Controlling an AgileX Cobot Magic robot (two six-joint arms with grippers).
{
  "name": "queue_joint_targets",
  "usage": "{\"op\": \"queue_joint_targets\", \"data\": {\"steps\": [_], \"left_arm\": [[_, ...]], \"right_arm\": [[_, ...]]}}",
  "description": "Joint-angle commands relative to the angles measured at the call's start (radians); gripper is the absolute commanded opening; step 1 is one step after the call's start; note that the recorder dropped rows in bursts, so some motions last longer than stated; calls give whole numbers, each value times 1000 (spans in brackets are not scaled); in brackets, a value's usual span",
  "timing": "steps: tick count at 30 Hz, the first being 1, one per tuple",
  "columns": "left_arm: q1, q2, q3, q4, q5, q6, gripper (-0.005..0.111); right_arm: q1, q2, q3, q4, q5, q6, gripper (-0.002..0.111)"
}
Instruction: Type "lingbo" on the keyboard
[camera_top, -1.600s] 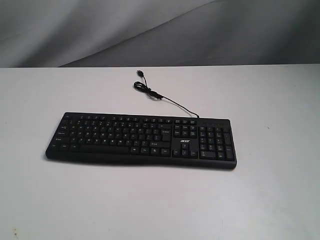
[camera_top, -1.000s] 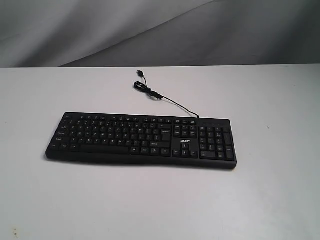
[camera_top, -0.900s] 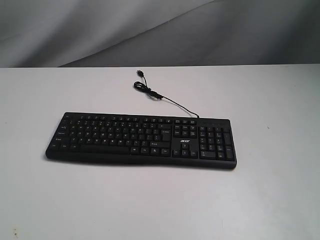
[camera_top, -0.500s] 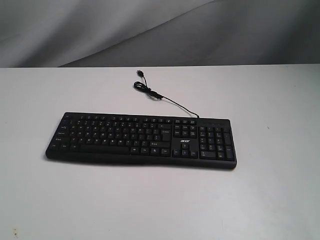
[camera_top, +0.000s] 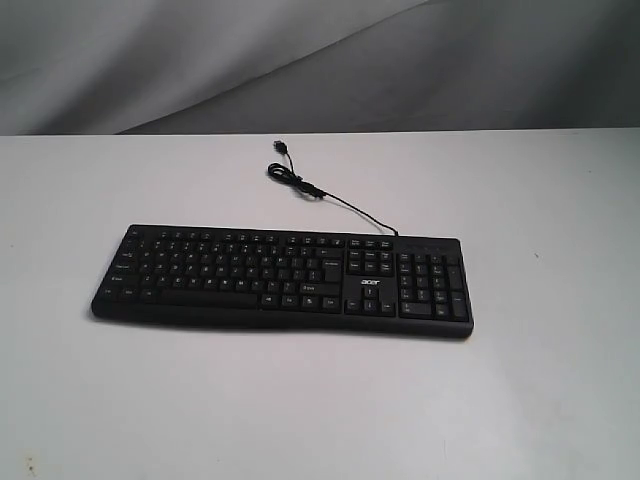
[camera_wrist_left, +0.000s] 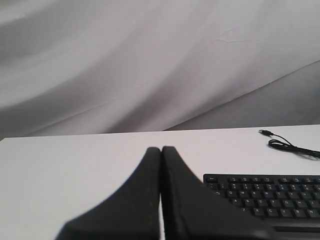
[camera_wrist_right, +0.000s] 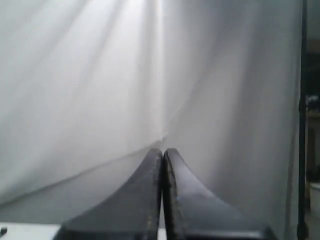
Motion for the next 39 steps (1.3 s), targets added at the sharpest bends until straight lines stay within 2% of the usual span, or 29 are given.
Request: {"op": "queue_joint_targets", "data": {"steps": [1,3,4,7,9,13,16,20,25,26,27,30,34,37,39], "left_arm": [[-7,-5,5,0,-10,-2,1],[-7,-5,5,0,-10,-2,1],[-7,-5,5,0,-10,-2,1],[-7,-5,5,0,-10,-2,1],[-7,-5,5,0,-10,-2,1],[-7,-5,5,0,-10,-2,1],[-7,-5,5,0,-10,-2,1],[-7,-5,5,0,-10,-2,1],[-7,-5,5,0,-10,-2,1],[-7,-5,5,0,-10,-2,1],[-7,-5,5,0,-10,-2,1],[-7,-5,5,0,-10,-2,1],[-7,-5,5,0,-10,-2,1],[-7,-5,5,0,-10,-2,1],[-7,-5,5,0,-10,-2,1]], "right_arm": [[-7,-3,4,27,-231,102,0],[-7,-3,4,28,-300,408,0],[-7,-3,4,24,-316,456,0],[-7,3,-12,-49,-342,452,0],[-7,64,-79,-164,-303,466,0],[-7,271,-270,-347,-211,614,0],[-7,510,-441,-599,-189,806,0],[-7,845,-696,-1057,-191,1206,0],[-7,1181,-1008,-1579,-167,1573,0],[-7,1241,-1059,-1664,-152,1627,0],[-7,1297,-1096,-1664,-130,1662,0],[2,1419,-1168,-1664,13,1562,0],[83,1529,-1183,-1664,430,1277,0],[152,1611,-1203,-1664,749,1168,0],[171,1670,-1265,-1482,796,1061,0]]}}
